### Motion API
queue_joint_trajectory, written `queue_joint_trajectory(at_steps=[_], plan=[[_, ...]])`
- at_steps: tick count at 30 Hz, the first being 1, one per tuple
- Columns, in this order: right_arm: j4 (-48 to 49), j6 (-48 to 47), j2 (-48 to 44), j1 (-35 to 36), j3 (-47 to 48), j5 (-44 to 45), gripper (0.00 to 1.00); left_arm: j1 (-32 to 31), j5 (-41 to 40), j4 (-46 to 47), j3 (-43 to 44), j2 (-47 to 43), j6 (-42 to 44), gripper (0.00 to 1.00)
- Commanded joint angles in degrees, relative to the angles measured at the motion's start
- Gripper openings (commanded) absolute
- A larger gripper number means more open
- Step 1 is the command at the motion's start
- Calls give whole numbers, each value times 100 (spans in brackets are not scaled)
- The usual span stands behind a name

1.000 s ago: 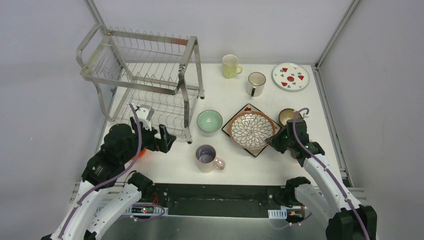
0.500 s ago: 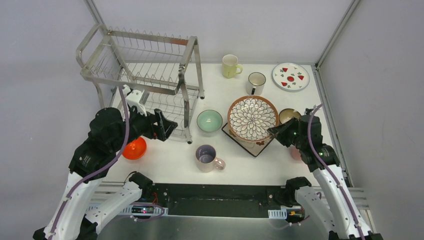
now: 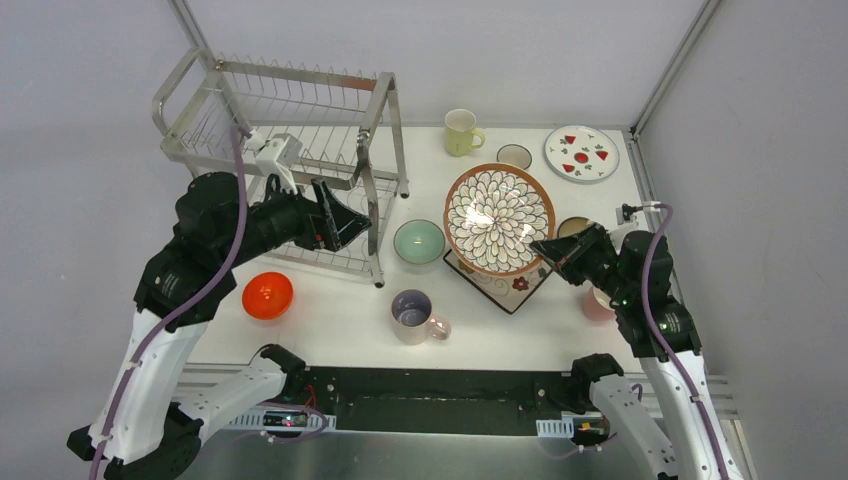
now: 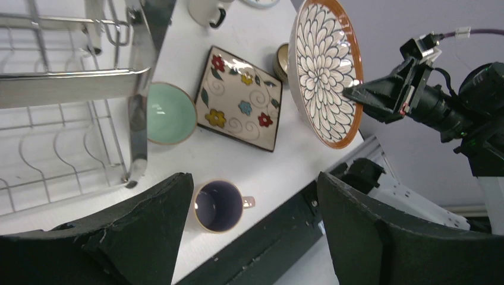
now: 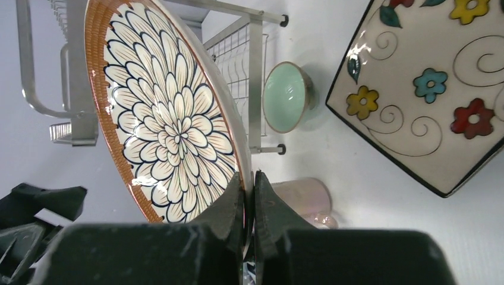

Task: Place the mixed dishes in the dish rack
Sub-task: Pick up the plate at the center of the board.

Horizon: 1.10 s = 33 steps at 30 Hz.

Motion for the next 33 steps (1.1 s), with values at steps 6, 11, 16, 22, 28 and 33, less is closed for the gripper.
queue_joint_trajectory(at_steps=[6, 11, 16, 22, 28, 33], plan=[[1218, 596, -122, 14, 454, -1084, 0, -34, 1273, 277, -23, 734, -697, 76], [1321, 717, -304, 9, 312, -1103, 0, -146, 1239, 710, -411, 654, -1019, 74], [1231, 684, -470, 10, 242, -1148, 0, -567, 1007, 955, -421, 907, -1203, 72], [885, 620, -736, 10, 201, -900, 0, -1508, 371, 1240, -7, 1530, -1082, 73], [664, 511, -804, 10, 374, -733, 0, -1885, -35, 1453, 184, 1938, -1081, 74], [783, 583, -829, 8, 290, -735, 0, -1913, -365, 1639, 81, 2082, -1061, 73]])
